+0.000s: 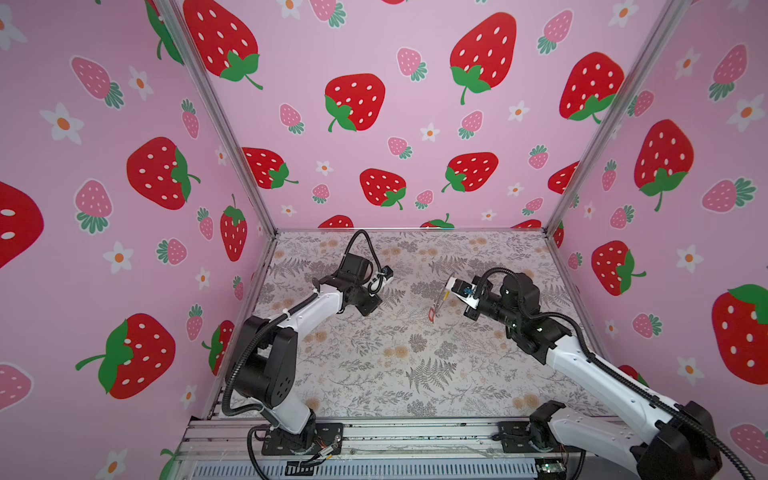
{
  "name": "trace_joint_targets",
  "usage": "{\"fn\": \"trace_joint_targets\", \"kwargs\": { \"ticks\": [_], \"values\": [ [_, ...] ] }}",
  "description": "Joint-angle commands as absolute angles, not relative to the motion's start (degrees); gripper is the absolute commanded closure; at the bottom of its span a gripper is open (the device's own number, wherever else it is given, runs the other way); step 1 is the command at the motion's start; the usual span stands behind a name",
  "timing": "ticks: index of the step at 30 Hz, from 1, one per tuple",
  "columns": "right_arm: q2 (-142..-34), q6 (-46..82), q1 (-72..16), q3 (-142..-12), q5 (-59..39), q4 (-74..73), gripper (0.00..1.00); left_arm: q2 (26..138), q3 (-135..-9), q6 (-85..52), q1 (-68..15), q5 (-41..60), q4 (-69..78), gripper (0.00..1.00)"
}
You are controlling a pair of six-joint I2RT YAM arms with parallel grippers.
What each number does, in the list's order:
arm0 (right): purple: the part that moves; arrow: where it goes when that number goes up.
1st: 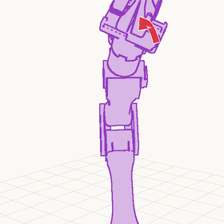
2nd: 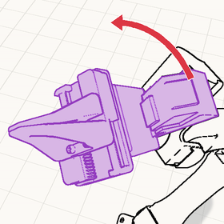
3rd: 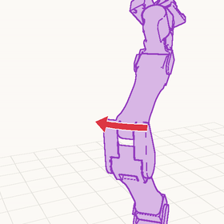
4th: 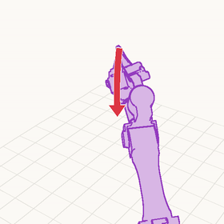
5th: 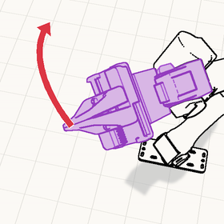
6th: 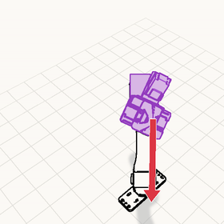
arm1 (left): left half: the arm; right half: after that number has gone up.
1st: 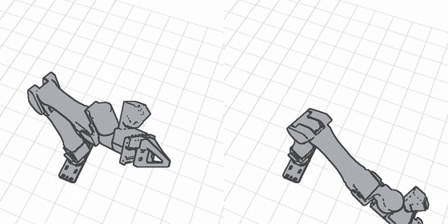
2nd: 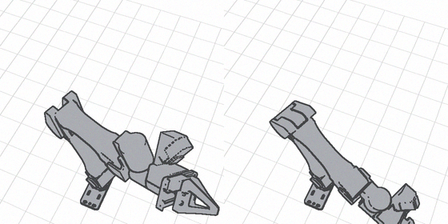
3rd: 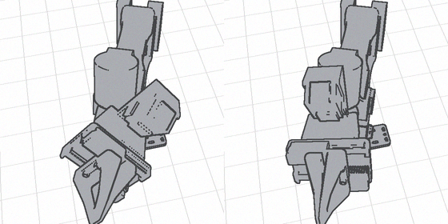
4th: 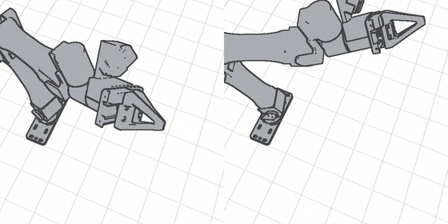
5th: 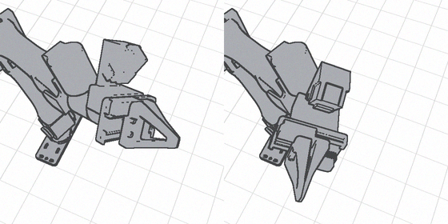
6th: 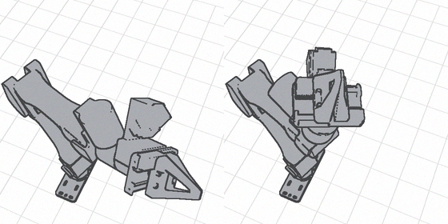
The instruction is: Put the keys on the keyring
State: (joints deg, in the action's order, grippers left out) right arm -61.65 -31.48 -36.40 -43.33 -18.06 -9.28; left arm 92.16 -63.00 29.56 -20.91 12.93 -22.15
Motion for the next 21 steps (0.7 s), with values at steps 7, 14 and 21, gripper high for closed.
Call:
{"fn": "trace_joint_targets", "kwargs": {
  "ticks": [7,14,21],
  "values": [
    [-63.1,-30.2,-36.7,-43.6,-20.3,-11.3,0.98,84.7,-59.4,31.2,-21.1,36.3,-18.6,1.00],
    [-63.0,-30.1,-36.7,-43.5,-19.8,-11.1,0.98,92.4,-60.5,32.3,-27.7,21.4,-18.5,1.00],
    [-61.1,-29.9,-36.7,-42.8,-18.9,-9.9,0.98,101.6,-63.8,31.2,-34.2,8.6,-16.0,1.00]
  ]
}}
